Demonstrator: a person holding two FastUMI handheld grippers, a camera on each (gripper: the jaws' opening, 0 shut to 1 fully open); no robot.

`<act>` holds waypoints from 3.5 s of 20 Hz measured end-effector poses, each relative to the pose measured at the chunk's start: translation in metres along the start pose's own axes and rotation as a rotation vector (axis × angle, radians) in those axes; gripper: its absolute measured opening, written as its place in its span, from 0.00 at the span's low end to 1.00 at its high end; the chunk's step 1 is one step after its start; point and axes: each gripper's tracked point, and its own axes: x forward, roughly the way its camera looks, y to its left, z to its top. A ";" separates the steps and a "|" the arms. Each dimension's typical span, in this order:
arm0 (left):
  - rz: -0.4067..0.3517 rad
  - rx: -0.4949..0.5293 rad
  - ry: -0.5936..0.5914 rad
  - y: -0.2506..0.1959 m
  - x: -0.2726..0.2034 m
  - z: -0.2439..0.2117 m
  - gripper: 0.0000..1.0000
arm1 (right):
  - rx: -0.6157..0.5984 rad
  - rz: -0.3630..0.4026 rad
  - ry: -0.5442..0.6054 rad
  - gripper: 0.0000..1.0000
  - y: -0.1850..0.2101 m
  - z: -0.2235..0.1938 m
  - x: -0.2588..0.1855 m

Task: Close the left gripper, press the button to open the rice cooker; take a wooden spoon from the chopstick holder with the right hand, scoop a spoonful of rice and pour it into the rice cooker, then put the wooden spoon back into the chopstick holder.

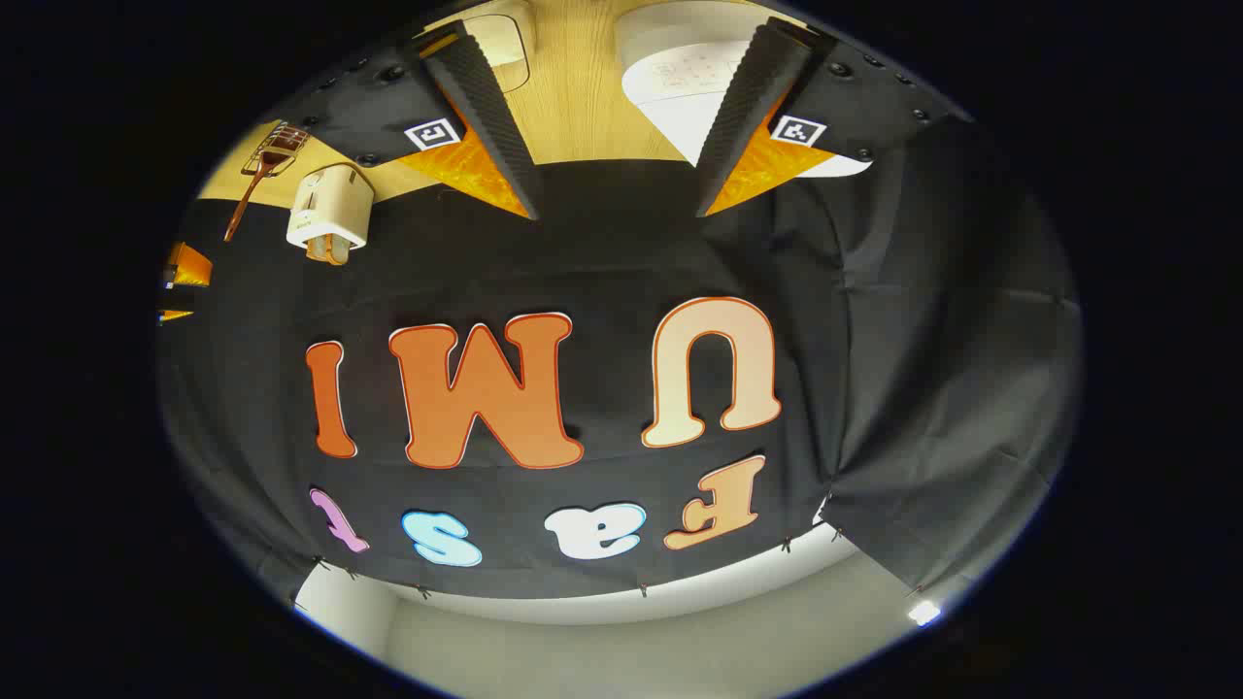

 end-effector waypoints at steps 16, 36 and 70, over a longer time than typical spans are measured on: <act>-0.059 -0.015 0.040 -0.026 0.006 -0.014 1.00 | 0.030 0.049 0.014 0.93 0.004 -0.014 0.001; 0.069 -0.001 0.029 0.027 0.014 0.019 0.22 | -0.043 0.018 -0.050 0.93 -0.002 0.017 -0.012; 0.191 -0.162 0.617 0.133 0.023 -0.134 0.04 | -0.034 -0.057 0.055 0.93 -0.029 -0.030 -0.026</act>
